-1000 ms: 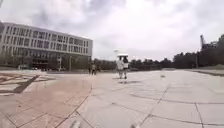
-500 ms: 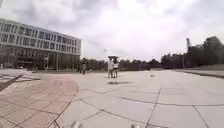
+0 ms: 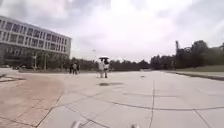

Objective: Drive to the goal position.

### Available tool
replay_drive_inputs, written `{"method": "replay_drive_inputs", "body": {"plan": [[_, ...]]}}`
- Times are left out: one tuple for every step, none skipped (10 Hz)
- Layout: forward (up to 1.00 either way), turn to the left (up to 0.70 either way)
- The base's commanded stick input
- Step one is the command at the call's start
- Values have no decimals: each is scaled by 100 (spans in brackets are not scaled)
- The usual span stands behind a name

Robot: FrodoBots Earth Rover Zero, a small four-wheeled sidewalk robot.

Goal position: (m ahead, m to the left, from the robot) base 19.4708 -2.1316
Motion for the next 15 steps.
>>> {"method": "replay_drive_inputs", "body": {"plan": [[70, 0], [70, 0], [70, 0], [70, 0], [70, 0], [70, 0], [70, 0], [70, 0], [70, 0], [70, 0], [70, 0], [70, 0], [70, 0], [70, 0], [70, 0]]}}
